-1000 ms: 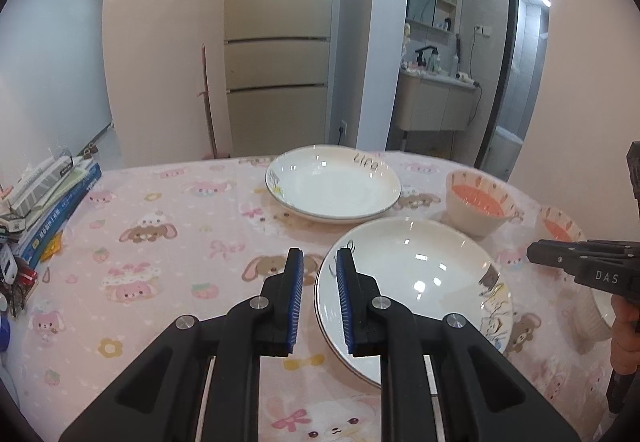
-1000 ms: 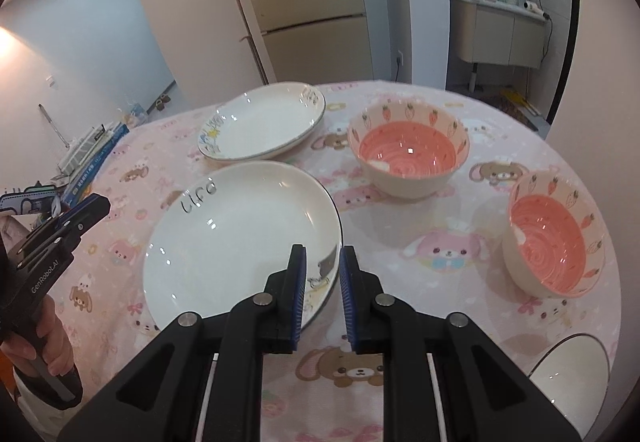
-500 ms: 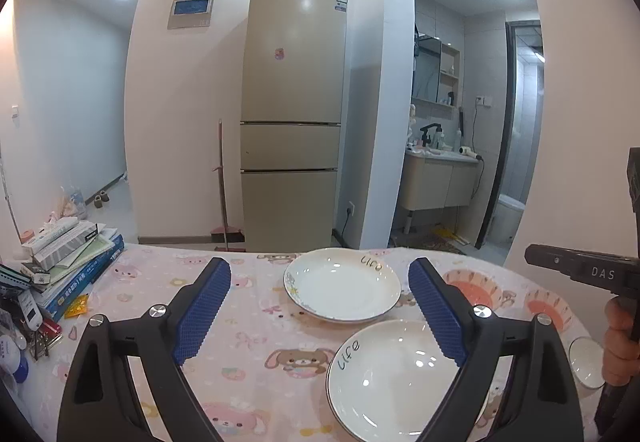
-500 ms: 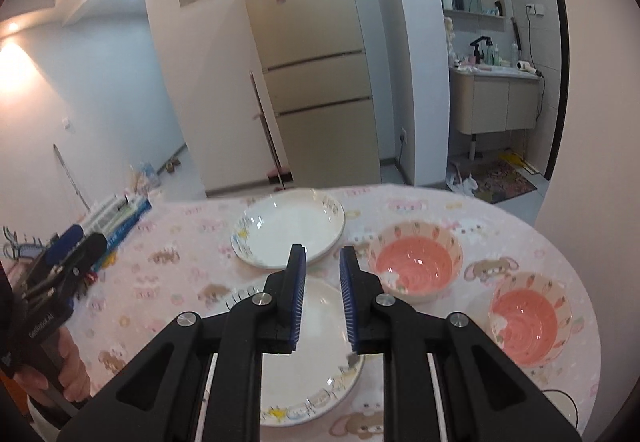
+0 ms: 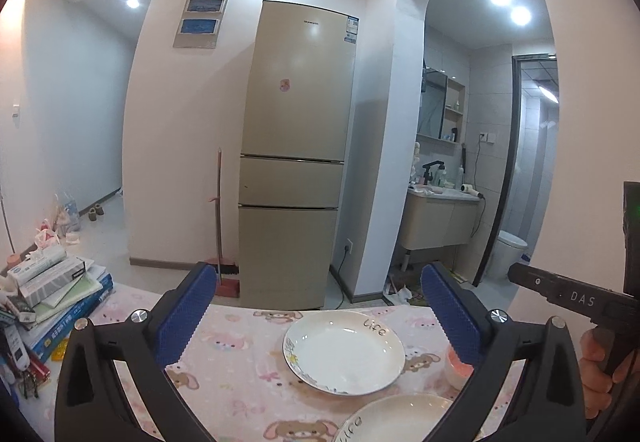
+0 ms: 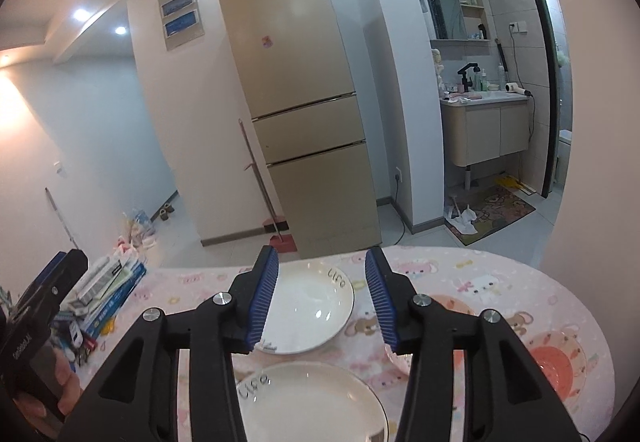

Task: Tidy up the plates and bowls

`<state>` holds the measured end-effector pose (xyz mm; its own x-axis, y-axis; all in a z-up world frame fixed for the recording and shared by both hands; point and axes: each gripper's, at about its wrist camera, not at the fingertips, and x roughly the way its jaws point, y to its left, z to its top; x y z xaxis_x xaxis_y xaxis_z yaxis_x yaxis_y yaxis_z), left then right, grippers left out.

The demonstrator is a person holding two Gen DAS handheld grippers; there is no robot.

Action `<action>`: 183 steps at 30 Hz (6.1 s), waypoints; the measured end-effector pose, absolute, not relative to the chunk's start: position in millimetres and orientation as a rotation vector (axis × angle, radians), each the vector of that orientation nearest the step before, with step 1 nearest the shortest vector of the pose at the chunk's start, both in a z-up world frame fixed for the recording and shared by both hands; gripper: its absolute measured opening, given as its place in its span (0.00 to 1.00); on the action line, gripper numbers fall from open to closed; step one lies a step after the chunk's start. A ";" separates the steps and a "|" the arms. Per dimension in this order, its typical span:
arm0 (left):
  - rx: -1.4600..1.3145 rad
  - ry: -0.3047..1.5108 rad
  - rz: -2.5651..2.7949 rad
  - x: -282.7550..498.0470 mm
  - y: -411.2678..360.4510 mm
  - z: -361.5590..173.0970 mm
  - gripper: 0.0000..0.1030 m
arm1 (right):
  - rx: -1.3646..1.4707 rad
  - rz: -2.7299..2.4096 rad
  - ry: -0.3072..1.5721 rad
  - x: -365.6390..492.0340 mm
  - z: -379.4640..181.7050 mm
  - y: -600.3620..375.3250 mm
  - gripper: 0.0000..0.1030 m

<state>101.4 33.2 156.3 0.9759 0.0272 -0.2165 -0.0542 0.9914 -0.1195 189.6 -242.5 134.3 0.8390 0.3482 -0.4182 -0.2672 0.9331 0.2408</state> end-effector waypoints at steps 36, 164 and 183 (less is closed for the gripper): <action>-0.387 0.847 0.021 307.4 113.9 -49.0 0.58 | 0.194 0.331 1.114 378.8 -31.7 -195.4 0.28; -0.300 0.869 -0.062 110.3 5.9 42.3 0.25 | 0.173 0.495 1.047 197.0 27.3 -251.8 0.14; -0.237 0.896 -0.114 99.5 -17.9 -5.7 0.25 | 0.161 0.454 1.036 173.1 -18.6 -275.0 0.14</action>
<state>99.5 -17.9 -5.7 0.6205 -0.1972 -0.7590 -0.0004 0.9678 -0.2518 173.1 -275.0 -18.6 0.4268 0.4367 -0.7919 -0.2869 0.8958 0.3394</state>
